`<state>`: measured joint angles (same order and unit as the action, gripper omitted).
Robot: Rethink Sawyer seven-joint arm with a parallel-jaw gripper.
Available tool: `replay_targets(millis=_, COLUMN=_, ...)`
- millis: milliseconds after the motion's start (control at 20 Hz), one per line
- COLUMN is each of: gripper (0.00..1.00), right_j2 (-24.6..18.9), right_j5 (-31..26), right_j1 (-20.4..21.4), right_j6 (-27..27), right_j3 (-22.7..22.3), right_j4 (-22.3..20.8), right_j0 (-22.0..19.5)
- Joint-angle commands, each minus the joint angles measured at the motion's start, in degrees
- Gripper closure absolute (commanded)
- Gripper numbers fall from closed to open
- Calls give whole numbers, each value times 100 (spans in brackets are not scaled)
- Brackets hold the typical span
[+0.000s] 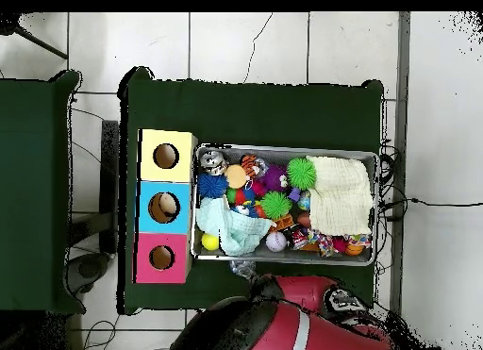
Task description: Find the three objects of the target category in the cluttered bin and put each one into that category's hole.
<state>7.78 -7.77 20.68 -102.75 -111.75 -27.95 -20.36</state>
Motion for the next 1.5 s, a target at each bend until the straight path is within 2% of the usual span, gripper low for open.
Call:
replay_targets(millis=50, gripper=0, right_j2=-644, right_j5=197, right_j1=-2452, right_j6=-343, right_j3=3702, right_j4=603, right_j0=-350)
replay_targets(millis=800, gripper=0, right_j2=-742, right_j5=190, right_j1=-2419, right_j6=-711, right_j3=3761, right_j4=101, right_j0=-389)
replay_targets(millis=1500, gripper=0, right_j2=-692, right_j5=129, right_j1=-2436, right_j6=-803, right_j3=3823, right_j4=62, right_j0=-332)
